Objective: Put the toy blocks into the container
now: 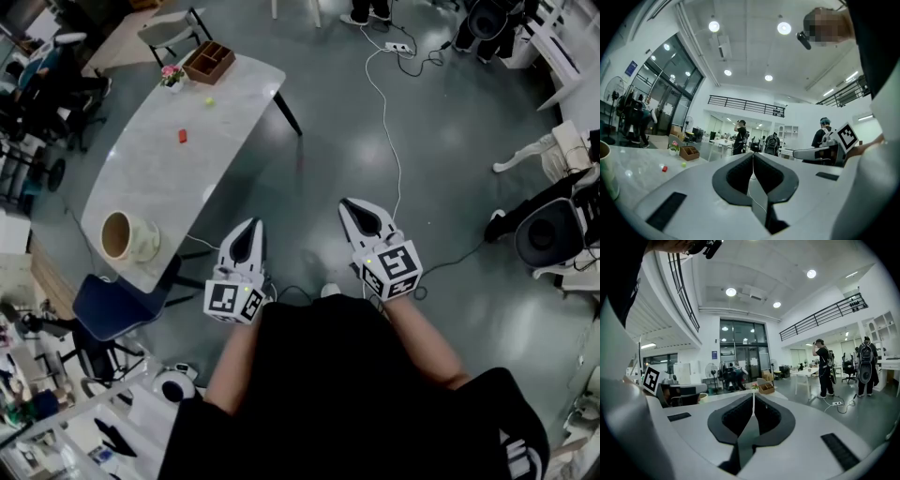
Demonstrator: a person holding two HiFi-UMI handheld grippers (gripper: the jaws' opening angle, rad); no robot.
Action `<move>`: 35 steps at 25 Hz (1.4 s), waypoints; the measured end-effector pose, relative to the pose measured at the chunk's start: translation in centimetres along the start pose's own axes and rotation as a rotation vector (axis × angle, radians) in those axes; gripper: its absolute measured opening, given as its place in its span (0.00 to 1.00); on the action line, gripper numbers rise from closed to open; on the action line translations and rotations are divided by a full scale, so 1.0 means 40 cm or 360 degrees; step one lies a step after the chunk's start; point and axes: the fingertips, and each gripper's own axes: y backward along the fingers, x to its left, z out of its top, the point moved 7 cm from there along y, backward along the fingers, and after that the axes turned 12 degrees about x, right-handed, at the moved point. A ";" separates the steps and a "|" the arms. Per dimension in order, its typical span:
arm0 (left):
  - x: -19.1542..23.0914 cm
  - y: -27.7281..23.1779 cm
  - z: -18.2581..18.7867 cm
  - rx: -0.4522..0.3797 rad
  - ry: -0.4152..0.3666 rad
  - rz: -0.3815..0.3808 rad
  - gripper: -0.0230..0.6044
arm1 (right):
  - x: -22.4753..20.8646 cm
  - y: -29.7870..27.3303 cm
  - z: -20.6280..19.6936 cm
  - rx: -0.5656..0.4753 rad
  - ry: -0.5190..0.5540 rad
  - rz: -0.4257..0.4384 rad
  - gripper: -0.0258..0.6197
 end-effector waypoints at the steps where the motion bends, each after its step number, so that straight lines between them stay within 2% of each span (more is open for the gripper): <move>1: -0.001 0.005 -0.002 -0.0006 0.0003 0.0021 0.04 | -0.006 0.003 -0.003 0.0000 -0.0002 0.0018 0.04; 3: 0.002 0.015 -0.003 -0.0032 0.0003 0.0063 0.04 | -0.021 0.003 -0.014 0.0012 -0.0014 0.0045 0.06; 5: 0.009 0.026 -0.003 -0.0064 -0.0008 0.0113 0.05 | -0.038 -0.003 -0.029 0.0038 -0.0030 0.0064 0.25; 8: 0.024 0.039 -0.019 -0.0061 0.0027 0.0164 0.26 | -0.055 -0.012 -0.056 0.0097 -0.0039 0.0114 0.33; 12: 0.027 0.050 -0.051 -0.0006 0.0068 0.0228 0.32 | -0.071 -0.011 -0.081 0.0139 -0.0050 0.0160 0.34; 22: 0.044 0.021 -0.050 0.0008 0.0085 0.0310 0.32 | -0.105 -0.070 -0.085 0.0177 -0.0075 0.0229 0.34; 29: 0.152 -0.045 -0.050 -0.0033 0.0106 0.0295 0.32 | -0.118 -0.202 -0.071 0.0223 -0.0053 0.0230 0.34; 35: 0.302 -0.138 -0.035 -0.0032 0.0169 0.0281 0.32 | -0.126 -0.364 -0.024 0.0298 -0.0059 0.0237 0.34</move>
